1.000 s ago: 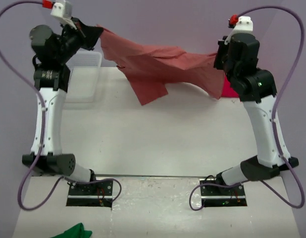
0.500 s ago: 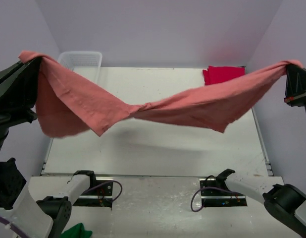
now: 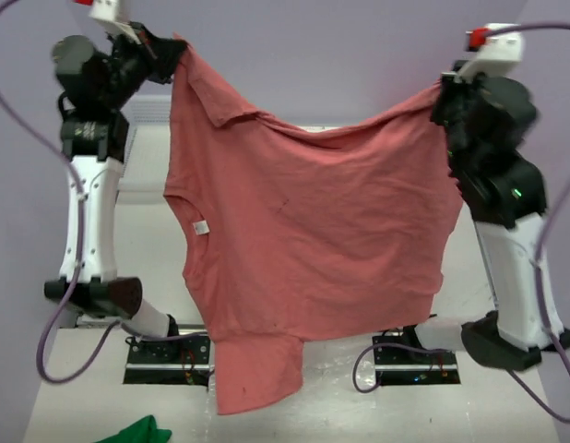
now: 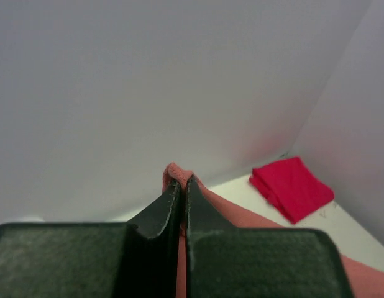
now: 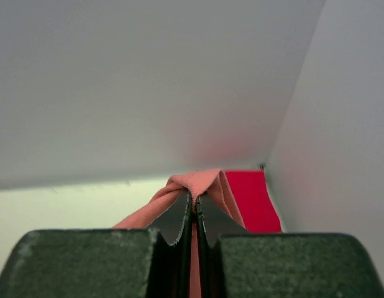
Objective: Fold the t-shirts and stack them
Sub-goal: Flatten out the tshirt
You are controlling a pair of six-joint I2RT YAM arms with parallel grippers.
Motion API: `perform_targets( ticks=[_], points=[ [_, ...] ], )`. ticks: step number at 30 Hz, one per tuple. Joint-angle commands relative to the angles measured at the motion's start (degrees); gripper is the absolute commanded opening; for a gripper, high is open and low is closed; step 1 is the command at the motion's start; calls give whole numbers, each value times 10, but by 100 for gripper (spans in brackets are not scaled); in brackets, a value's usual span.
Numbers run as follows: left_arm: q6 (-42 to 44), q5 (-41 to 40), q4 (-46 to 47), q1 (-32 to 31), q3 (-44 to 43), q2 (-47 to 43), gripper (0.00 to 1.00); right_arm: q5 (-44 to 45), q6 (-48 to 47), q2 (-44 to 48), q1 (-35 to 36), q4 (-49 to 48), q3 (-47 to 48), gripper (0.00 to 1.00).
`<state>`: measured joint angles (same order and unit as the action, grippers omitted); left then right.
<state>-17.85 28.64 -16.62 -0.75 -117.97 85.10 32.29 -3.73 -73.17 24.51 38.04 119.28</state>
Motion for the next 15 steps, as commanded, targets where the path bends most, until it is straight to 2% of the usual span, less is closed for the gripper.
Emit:
perform_targets(
  ticks=[1,6,8,12,14,15],
  points=[
    [30,-27,30,3,35,78,0,-38,33,-84,-58,-20,-80,0],
    [51,-42,81,1,100,187,0,-68,64,-232,-103,-13,-93,0],
    [47,-40,100,1,125,227,0,-71,62,-265,-109,-31,-96,0],
    [39,-57,142,-7,165,230,0,-65,48,-316,-110,-56,-72,0],
    [54,-89,146,-20,173,198,0,-57,12,-295,-105,-112,-87,0],
    [83,-144,149,-42,178,181,0,-51,-6,-280,-91,-143,-117,0]
  ],
)
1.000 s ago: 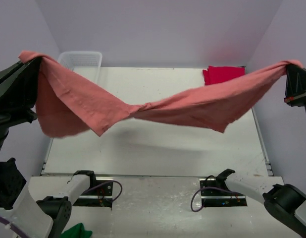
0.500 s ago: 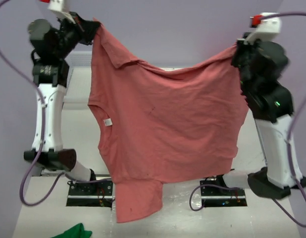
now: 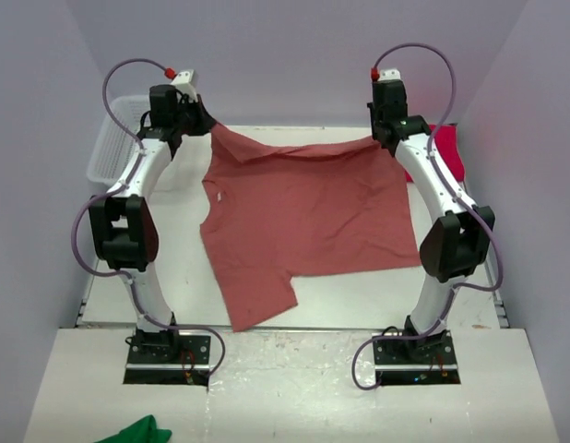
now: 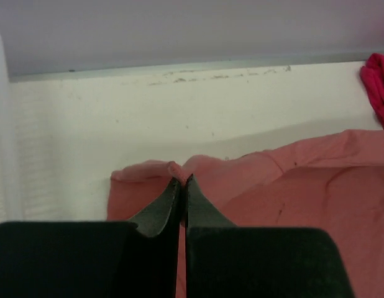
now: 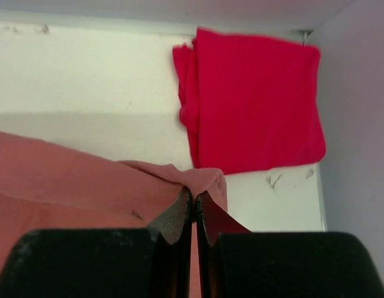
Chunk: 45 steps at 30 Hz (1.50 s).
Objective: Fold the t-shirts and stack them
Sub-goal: Flatten out the tshirt
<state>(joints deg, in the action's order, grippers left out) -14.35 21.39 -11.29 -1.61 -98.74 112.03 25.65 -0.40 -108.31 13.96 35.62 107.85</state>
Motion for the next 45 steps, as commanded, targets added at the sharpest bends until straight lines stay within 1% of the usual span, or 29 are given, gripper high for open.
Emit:
perform_targets(
  ticks=[1,2,3,7,10,13,16,17,18,21,23,25,27,29,30,31,32,33,34,35,36,37,38,39,40,41,42,43,45],
  points=[
    [67,-106,102,-50,2,-128,0,24,-73,104,22,-188,-20,0],
    [97,-160,105,-63,7,-144,0,22,-82,114,27,-206,-25,0],
    [107,-177,122,-83,7,-172,0,22,-87,122,36,-215,-15,0],
    [116,-209,114,-103,11,-248,0,33,-147,173,73,-233,-1,0],
    [119,-231,73,-114,16,-323,0,43,-186,236,113,-238,-19,0],
    [113,-231,36,-125,9,-404,0,62,-194,308,157,-206,-31,0],
    [95,-198,-11,-126,-19,-473,0,110,-225,386,234,-204,-61,0],
    [88,-186,-26,-126,-31,-486,0,127,-231,402,280,-204,-65,0],
    [84,-181,-37,-126,-53,-509,0,163,-238,424,304,-195,-60,0],
    [69,-158,-78,-126,-99,-531,0,232,-286,437,398,-205,-42,0],
    [57,-139,-100,-126,-123,-531,0,293,-342,439,462,-234,-39,0],
    [50,-132,-118,-126,-162,-515,0,335,-396,431,491,-287,-34,0],
    [48,-122,-125,-126,-202,-482,0,341,-406,421,502,-304,-25,0],
    [52,-120,-146,-126,-233,-445,0,323,-399,406,480,-307,-25,0],
    [56,-122,-153,-126,-254,-405,0,321,-389,399,465,-308,-25,0],
    [59,-128,-158,-126,-258,-385,0,318,-357,391,447,-297,-24,0],
    [68,-134,-166,-126,-262,-365,0,297,-323,370,397,-271,-18,0],
    [72,-135,-173,-126,-268,-321,0,280,-277,356,369,-186,8,0],
    [77,-137,-170,-126,-261,-301,0,265,-208,342,339,-156,16,0],
    [84,-143,-168,-126,-254,-283,0,250,-185,329,283,-139,14,0],
    [87,-151,-153,-126,-232,-246,0,221,-135,300,256,-101,13,0],
    [91,-163,-149,-126,-222,-226,0,208,-112,284,229,-85,11,0],
    [98,-172,-147,-126,-214,-202,0,195,-91,267,177,-67,10,0],
    [99,-180,-146,-125,-216,-150,0,171,-70,227,153,-38,8,0],
    [100,-178,-163,-126,-224,-120,0,158,-35,209,109,-27,3,0],
    [100,-176,-163,-125,-218,-97,0,143,-21,189,87,-20,-12,0],
    [100,-180,-127,-126,-195,-64,0,117,-8,155,72,-10,-24,0],
    [104,-177,-115,-125,-181,-47,0,107,21,138,57,-10,-38,0],
    [106,-160,-77,-121,-133,-5,0,71,41,107,21,-16,-75,0]
  ],
)
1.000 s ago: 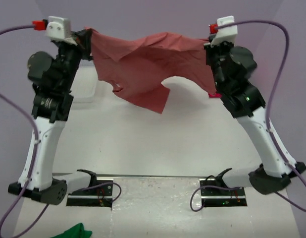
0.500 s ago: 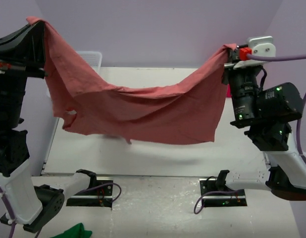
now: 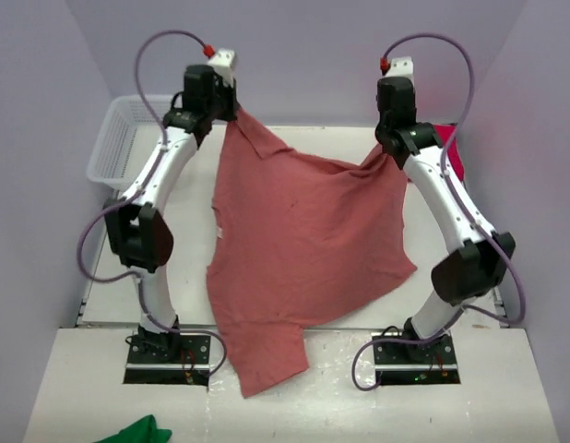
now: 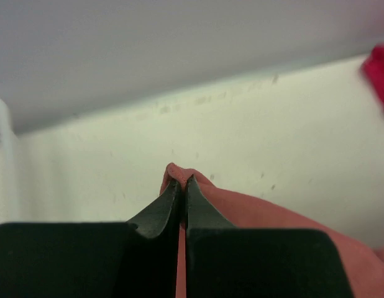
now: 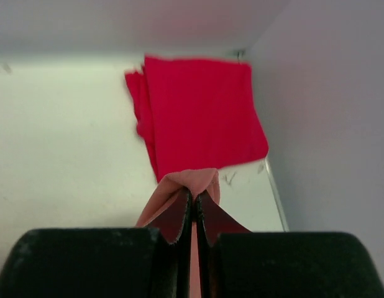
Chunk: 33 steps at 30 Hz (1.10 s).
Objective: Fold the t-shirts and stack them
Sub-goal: Flatten out the tshirt, then grap the side of the flattened tshirt furthest away from the robot with both arms
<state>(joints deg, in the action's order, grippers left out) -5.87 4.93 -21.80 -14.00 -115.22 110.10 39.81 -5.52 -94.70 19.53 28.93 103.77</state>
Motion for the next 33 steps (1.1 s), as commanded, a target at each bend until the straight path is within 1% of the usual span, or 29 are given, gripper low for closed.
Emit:
perform_targets(
  ticks=[1,3,4,5,6,7,10,13,16,17,19,21,23,27,28,30,31,32,33],
  points=[
    [21,3,45,4,38,32,0,-84,100,-60,-41,40,-49,0],
    [17,-3,63,8,51,82,0,-106,103,-95,-53,22,-73,0],
    [17,-7,69,11,48,102,0,-111,104,-131,-56,18,-76,0],
    [17,-1,69,13,40,138,0,-113,104,-150,-58,17,-70,0],
    [17,-2,76,13,39,153,0,-112,104,-166,-61,17,-67,0],
    [17,-8,81,14,38,164,0,-112,104,-191,-65,17,-63,0],
    [14,-4,121,19,54,186,0,-124,103,-216,-79,14,-42,0],
    [14,5,120,20,25,211,0,-131,93,-237,-93,10,-12,0],
    [7,22,126,18,8,215,0,-128,84,-259,-107,14,26,0],
    [5,31,128,18,7,209,0,-129,83,-268,-112,20,45,0],
    [3,33,128,13,7,201,0,-101,93,-277,-121,29,64,0],
    [6,32,113,7,6,183,0,-93,102,-289,-128,46,91,0],
    [7,31,112,-2,29,151,0,-82,104,-293,-134,52,106,0],
    [11,0,113,-26,95,88,0,-72,116,-325,-146,72,143,0],
    [9,-8,113,-28,122,64,0,-71,118,-333,-147,79,165,0],
    [0,-14,120,-37,155,36,0,-73,116,-352,-150,88,178,0],
    [-3,-23,121,-42,189,8,0,-70,121,-359,-153,104,196,0],
    [-5,-33,126,-55,206,-7,0,-69,133,-364,-155,112,203,0],
    [-15,-66,128,-63,224,-22,0,-75,137,-367,-158,116,206,0]
  ],
)
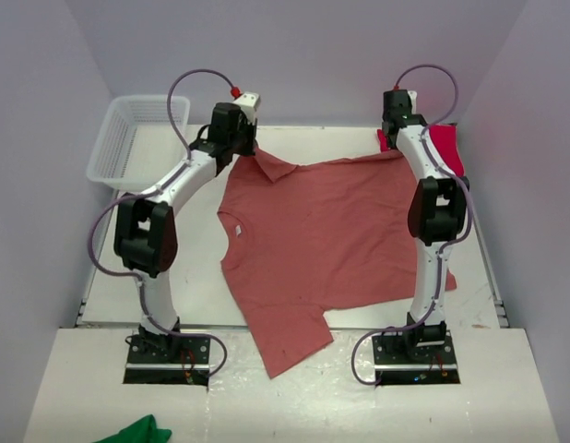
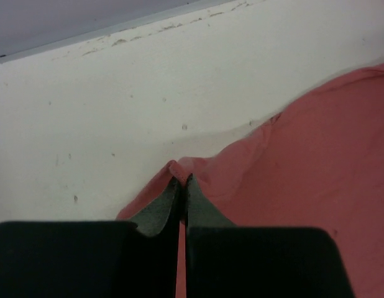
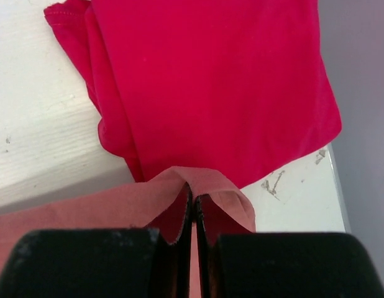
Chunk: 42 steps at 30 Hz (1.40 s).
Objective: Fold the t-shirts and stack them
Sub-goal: Grap the side of the flattened tshirt furthest away from the robot with both arms
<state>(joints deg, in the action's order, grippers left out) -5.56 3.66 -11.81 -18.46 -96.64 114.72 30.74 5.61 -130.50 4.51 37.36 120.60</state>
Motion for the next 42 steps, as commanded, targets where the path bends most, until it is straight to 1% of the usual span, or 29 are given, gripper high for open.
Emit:
perform_targets(
  ticks=[1,3,6,10,13,18,23,32,38,42],
  points=[
    [-26,-65,31,-25,71,-98,0,10,28,-10,-9,32,37,0],
    [-53,-86,40,-41,103,-128,0,7,34,-11,-10,32,34,0],
    [-78,-79,37,-58,151,-177,0,11,38,-13,-10,35,33,0],
    [-73,-120,28,-86,180,-204,0,20,69,-6,-15,54,29,0],
    [-95,-122,26,-93,202,-221,0,21,76,-1,-16,62,16,0],
    [-121,-136,31,-130,252,-260,0,27,88,1,-22,75,4,0],
    [-130,-153,21,-170,273,-294,0,22,97,4,-28,78,5,0],
    [-151,-161,5,-214,296,-343,0,18,100,-7,-31,88,12,0],
    [-157,-178,-3,-227,327,-350,0,11,107,-9,-30,97,10,0],
    [-164,-184,-4,-229,348,-356,0,8,114,8,-31,91,-26,0]
  ],
)
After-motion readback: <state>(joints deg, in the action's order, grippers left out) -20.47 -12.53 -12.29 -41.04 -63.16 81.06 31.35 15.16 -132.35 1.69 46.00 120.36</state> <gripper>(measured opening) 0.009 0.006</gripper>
